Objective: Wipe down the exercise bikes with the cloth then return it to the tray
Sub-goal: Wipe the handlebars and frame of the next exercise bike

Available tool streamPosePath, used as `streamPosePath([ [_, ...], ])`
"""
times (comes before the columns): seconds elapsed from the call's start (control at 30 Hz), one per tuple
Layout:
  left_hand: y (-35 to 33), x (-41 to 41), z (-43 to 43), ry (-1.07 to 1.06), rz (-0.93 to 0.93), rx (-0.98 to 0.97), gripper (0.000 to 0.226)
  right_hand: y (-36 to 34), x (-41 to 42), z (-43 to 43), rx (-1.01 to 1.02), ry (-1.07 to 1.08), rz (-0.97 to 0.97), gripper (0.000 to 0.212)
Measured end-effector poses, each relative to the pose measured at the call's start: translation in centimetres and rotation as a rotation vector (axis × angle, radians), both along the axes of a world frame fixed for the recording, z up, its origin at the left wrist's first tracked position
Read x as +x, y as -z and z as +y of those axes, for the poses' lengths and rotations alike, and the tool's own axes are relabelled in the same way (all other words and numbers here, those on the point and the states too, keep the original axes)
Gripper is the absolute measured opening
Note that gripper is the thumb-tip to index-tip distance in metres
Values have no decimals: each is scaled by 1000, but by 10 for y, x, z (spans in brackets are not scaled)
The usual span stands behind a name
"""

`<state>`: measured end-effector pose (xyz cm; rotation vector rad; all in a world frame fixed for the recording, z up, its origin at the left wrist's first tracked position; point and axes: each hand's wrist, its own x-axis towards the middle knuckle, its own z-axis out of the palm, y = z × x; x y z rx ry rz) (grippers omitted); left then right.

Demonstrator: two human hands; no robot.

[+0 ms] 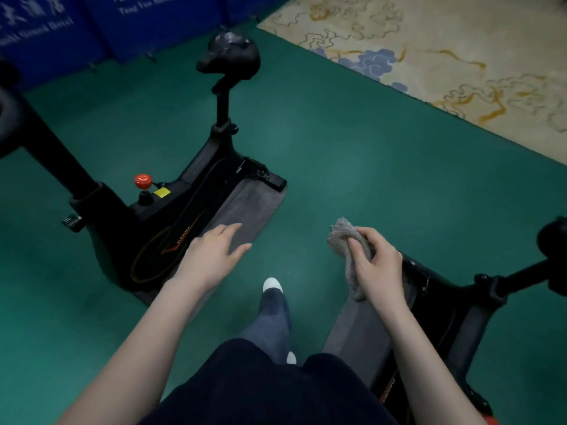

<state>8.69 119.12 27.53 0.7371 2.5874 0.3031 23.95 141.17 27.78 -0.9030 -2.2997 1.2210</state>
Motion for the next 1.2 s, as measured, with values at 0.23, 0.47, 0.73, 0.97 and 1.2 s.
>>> streamPosePath([
  [0.23, 13, -73, 18, -178, -31, 73, 59, -3, -103, 31, 10, -179, -13, 14],
  [0.47, 2, -127, 35, -277, 9, 120, 59, -18, -197, 46, 4, -309, 39, 21],
  [0.73, 4, -140, -6, -618, 13, 74, 59, -14, -295, 20, -50, -657, 22, 14],
  [0.97, 9, -138, -24, -992, 14, 17, 59, -15, -379, -6, -87, -1032, 37, 22],
  [1.2, 2, -165, 10, -1331, 93, 33, 58, -26, -468, -2, -93, -1367, 53, 38],
])
